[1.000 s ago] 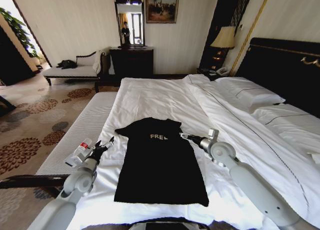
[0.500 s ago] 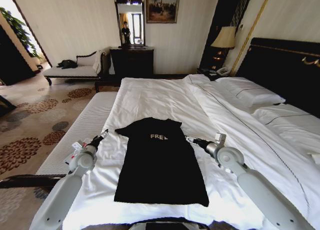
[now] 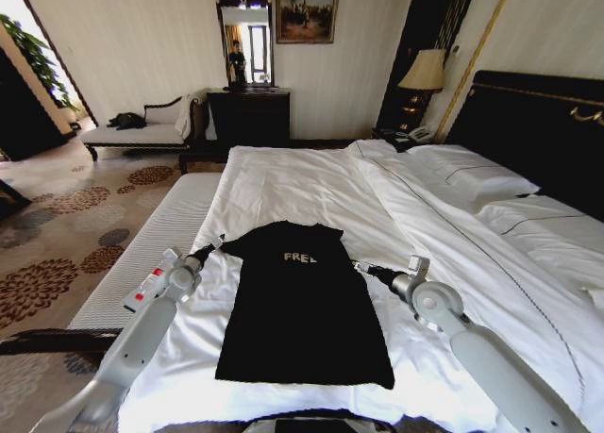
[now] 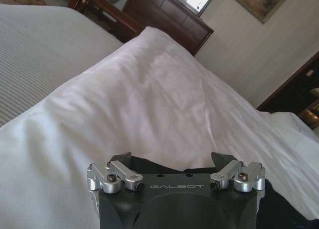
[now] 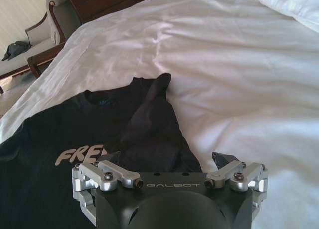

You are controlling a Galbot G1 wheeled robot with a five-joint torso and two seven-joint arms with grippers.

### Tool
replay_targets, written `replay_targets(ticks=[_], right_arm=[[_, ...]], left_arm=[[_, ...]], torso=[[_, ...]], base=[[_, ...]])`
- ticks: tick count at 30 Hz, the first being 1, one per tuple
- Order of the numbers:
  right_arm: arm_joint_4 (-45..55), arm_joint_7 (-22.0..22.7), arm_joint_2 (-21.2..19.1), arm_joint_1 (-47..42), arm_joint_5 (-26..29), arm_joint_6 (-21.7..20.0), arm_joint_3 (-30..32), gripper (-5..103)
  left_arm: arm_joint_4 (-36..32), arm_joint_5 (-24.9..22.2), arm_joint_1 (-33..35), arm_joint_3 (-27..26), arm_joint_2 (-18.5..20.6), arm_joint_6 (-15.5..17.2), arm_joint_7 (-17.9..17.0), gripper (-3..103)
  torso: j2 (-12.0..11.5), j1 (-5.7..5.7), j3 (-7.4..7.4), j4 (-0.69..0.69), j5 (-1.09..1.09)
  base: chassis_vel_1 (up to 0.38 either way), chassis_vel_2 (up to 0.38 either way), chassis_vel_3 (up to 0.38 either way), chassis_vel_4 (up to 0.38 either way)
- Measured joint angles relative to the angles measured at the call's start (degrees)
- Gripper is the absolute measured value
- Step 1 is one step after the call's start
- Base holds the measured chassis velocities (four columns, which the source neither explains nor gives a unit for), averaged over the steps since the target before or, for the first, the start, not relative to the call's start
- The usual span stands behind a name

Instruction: Fold the clothes on the bed.

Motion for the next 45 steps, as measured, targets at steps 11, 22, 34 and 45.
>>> replay_targets(ticks=[11, 22, 34, 45], right_arm=[[-0.67, 0.21, 0.11, 0.3, -0.01, 0.0, 0.27, 100], [-1.55, 0.41, 0.44, 0.44, -0.33, 0.0, -0.53, 100], [-1.32, 0.47, 0.54, -0.95, -0.52, 0.0, 0.76, 100], [-0.91, 0.15, 1.07, -2.61, -1.0, 0.0, 2.21, 100]], left_arm=[[7.58, 1.22, -4.77, 3.4, -2.97, 0.97, -1.08, 85], [8.81, 2.91, -4.83, 2.8, -3.57, -0.13, -2.11, 50], [9.28, 5.49, -4.89, 3.69, -3.88, -0.65, -1.9, 7], [4.53, 11.79, -4.67, 4.78, -2.31, -2.34, -1.88, 0]], torso=[[0.0, 0.0, 0.0, 0.01, -0.02], [0.0, 0.0, 0.0, 0.02, -0.03], [0.0, 0.0, 0.0, 0.01, -0.03], [0.0, 0.0, 0.0, 0.02, -0.03]], base=[[0.0, 0.0, 0.0, 0.0], [0.0, 0.0, 0.0, 0.0], [0.0, 0.0, 0.0, 0.0], [0.0, 0.0, 0.0, 0.0]])
